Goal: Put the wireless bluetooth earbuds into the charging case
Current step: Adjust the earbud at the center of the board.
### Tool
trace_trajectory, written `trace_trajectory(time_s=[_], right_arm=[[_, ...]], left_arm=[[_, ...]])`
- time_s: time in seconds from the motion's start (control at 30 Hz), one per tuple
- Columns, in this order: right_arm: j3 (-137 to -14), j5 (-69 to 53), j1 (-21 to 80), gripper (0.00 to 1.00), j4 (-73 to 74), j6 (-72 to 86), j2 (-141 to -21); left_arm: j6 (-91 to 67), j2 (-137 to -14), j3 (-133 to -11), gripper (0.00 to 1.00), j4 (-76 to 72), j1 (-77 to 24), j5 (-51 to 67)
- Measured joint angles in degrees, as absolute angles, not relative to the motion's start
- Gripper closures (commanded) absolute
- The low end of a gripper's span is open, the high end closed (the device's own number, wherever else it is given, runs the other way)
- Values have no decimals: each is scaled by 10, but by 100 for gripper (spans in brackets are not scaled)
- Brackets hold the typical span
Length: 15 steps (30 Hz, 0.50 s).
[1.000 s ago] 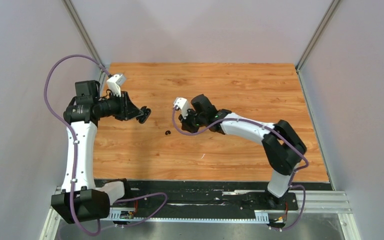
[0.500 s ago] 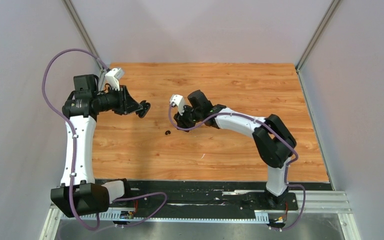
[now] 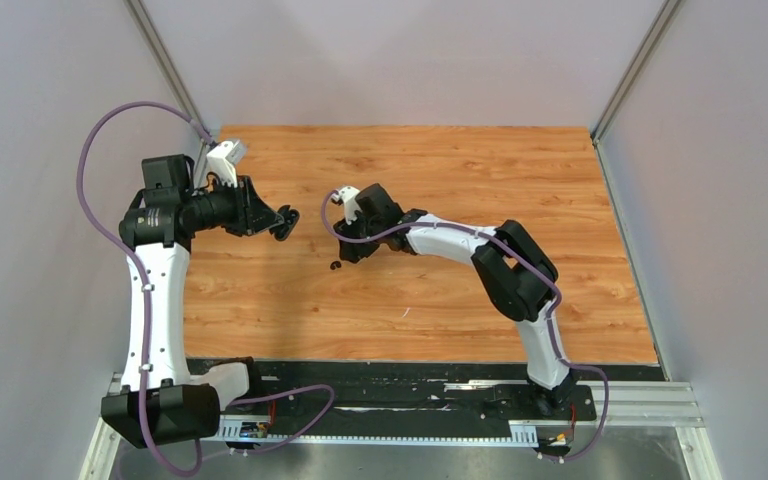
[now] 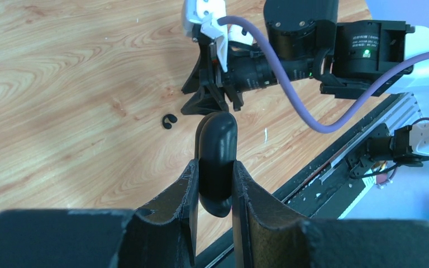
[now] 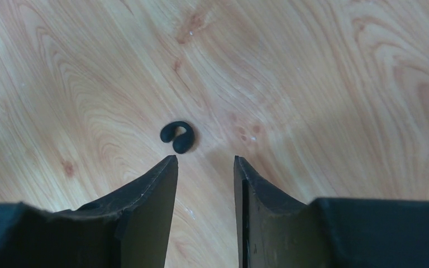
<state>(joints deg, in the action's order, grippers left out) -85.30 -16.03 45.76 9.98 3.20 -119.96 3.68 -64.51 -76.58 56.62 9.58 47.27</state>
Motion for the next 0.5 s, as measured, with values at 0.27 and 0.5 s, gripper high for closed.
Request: trace_trajectory(time_s=[0.27,0.5], right_arm=[[-863,-158,486,63,98,55,-1229],[-863,-135,493,68,97,64,-1239]], left_arm=[[37,-645,-766,100,568,96,473],[37,-644,-761,100,568,96,473]])
